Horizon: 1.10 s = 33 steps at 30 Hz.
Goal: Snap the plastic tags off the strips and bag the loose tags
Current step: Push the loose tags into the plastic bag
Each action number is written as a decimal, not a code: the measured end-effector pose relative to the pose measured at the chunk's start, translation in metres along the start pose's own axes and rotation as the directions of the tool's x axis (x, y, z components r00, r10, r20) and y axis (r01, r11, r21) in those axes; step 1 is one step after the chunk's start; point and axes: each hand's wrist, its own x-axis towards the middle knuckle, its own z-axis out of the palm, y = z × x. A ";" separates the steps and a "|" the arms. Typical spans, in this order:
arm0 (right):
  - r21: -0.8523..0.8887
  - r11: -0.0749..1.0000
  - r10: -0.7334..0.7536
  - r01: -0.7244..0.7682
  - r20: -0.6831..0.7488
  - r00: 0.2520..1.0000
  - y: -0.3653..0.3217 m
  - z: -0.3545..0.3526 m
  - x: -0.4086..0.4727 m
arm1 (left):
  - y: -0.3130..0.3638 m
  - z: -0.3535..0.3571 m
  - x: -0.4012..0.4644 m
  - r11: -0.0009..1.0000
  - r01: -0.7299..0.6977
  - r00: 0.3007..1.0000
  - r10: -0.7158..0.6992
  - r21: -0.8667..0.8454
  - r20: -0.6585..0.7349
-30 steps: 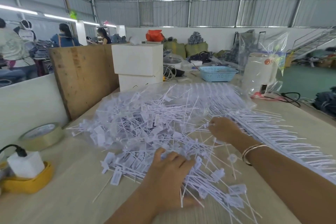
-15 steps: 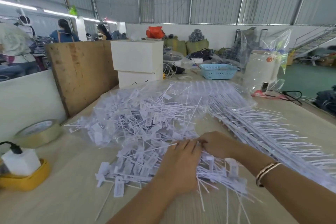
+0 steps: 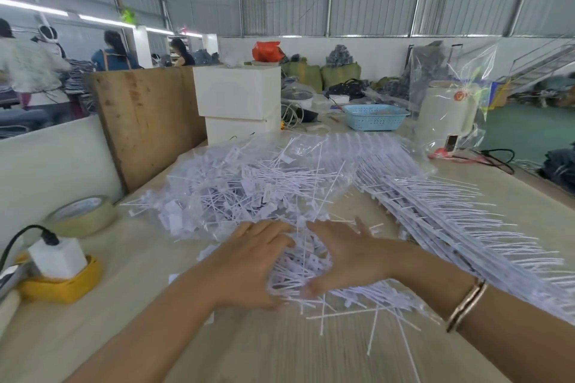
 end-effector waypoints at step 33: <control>-0.216 0.976 -0.095 -0.006 -0.457 0.884 0.032 0.022 0.046 | -0.065 -0.025 0.020 0.796 0.604 0.690 -0.549 -0.043 -0.471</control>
